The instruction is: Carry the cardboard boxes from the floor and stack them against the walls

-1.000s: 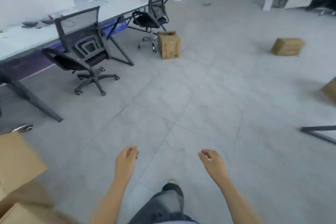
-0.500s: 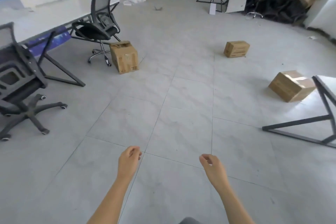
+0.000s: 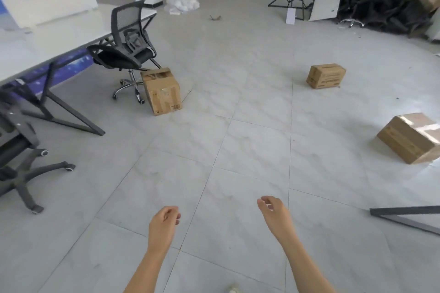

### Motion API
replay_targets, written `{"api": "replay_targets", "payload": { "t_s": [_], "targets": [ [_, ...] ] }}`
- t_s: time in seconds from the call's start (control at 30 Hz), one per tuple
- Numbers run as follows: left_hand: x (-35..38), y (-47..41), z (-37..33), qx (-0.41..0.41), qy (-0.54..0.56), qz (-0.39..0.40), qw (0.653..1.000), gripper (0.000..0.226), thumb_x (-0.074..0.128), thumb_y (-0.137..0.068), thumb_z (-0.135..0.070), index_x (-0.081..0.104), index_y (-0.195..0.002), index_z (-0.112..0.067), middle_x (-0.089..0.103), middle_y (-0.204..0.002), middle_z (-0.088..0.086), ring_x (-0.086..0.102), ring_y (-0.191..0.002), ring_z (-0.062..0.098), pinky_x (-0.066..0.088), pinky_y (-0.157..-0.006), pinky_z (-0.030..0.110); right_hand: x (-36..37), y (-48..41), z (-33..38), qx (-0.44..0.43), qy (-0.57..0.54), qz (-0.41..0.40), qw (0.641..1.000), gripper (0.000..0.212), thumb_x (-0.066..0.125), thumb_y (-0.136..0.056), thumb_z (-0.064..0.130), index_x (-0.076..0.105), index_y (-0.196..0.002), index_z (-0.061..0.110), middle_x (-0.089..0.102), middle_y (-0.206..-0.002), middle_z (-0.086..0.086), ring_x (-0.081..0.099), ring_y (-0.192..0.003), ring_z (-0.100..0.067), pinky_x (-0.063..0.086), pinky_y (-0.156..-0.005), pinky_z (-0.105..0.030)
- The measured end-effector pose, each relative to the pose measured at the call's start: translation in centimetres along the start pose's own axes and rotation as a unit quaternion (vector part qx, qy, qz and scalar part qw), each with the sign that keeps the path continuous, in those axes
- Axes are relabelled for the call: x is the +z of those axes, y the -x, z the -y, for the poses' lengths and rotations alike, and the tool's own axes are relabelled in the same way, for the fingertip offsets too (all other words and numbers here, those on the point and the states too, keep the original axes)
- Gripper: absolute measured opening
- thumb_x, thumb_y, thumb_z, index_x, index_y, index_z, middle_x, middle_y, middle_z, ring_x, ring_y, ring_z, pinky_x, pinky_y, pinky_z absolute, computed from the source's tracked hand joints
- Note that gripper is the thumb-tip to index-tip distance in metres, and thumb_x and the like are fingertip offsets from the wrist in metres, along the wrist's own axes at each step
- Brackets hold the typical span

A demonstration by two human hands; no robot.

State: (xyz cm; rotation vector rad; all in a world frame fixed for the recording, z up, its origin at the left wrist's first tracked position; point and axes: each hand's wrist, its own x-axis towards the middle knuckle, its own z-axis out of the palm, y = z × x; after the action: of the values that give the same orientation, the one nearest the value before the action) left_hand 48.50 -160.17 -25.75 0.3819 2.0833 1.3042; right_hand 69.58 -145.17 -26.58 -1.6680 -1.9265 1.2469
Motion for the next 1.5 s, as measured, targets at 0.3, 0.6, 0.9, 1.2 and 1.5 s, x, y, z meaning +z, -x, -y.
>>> {"api": "replay_targets", "payload": {
  "t_s": [0.3, 0.6, 0.9, 1.2, 1.5],
  "targets": [
    [0.8, -13.3, -7.4, 0.0, 0.034, -0.077, 0.996, 0.015, 0.049, -0.094, -0.01, 0.063, -0.094, -0.008, 0.064, -0.086, 0.009, 0.06, -0.083, 0.025, 0.041, -0.07, 0.028, 2.8, -14.6, 9.0, -0.021, 0.006, 0.055, 0.998, 0.034, 0.05, -0.093, 0.032, 0.055, -0.122, 0.015, 0.053, -0.118, 0.002, 0.051, -0.112, -0.015, 0.041, -0.095, -0.03],
    [-4.9, -31.9, -11.6, -0.007, 0.042, -0.096, 0.995, 0.015, 0.049, -0.094, -0.009, 0.063, -0.093, -0.004, 0.064, -0.088, 0.01, 0.06, -0.085, 0.027, 0.039, -0.068, 0.028, 11.9, -27.7, 20.2, -0.024, -0.003, 0.05, 0.998, 0.033, 0.05, -0.094, 0.029, 0.056, -0.122, 0.012, 0.053, -0.119, -0.001, 0.051, -0.109, -0.014, 0.038, -0.086, -0.024],
    [-10.0, -46.7, -16.2, -0.037, 0.066, -0.107, 0.991, 0.015, 0.048, -0.095, -0.012, 0.063, -0.093, -0.008, 0.065, -0.089, 0.007, 0.06, -0.088, 0.026, 0.043, -0.072, 0.03, 20.1, -37.3, 30.4, -0.026, 0.028, 0.086, 0.996, 0.032, 0.052, -0.093, 0.029, 0.056, -0.121, 0.014, 0.05, -0.113, 0.005, 0.05, -0.114, -0.015, 0.036, -0.087, -0.023],
    [-15.8, -63.0, -20.3, -0.051, 0.078, -0.158, 0.983, 0.015, 0.047, -0.095, -0.011, 0.062, -0.098, -0.008, 0.063, -0.091, 0.008, 0.059, -0.085, 0.024, 0.04, -0.07, 0.029, 31.0, -51.3, 41.7, -0.06, 0.04, 0.135, 0.988, 0.033, 0.052, -0.093, 0.029, 0.056, -0.122, 0.014, 0.053, -0.125, -0.001, 0.05, -0.114, -0.016, 0.039, -0.093, -0.026],
    [-21.3, -79.2, -27.8, -0.044, 0.068, -0.189, 0.979, 0.015, 0.047, -0.096, -0.01, 0.061, -0.09, -0.008, 0.06, -0.081, 0.002, 0.056, -0.077, 0.018, 0.039, -0.064, 0.02, 40.1, -64.9, 55.9, -0.095, 0.032, 0.193, 0.976, 0.031, 0.05, -0.094, 0.029, 0.056, -0.121, 0.015, 0.049, -0.115, 0.006, 0.047, -0.109, -0.01, 0.036, -0.091, -0.023]
  ]
}}
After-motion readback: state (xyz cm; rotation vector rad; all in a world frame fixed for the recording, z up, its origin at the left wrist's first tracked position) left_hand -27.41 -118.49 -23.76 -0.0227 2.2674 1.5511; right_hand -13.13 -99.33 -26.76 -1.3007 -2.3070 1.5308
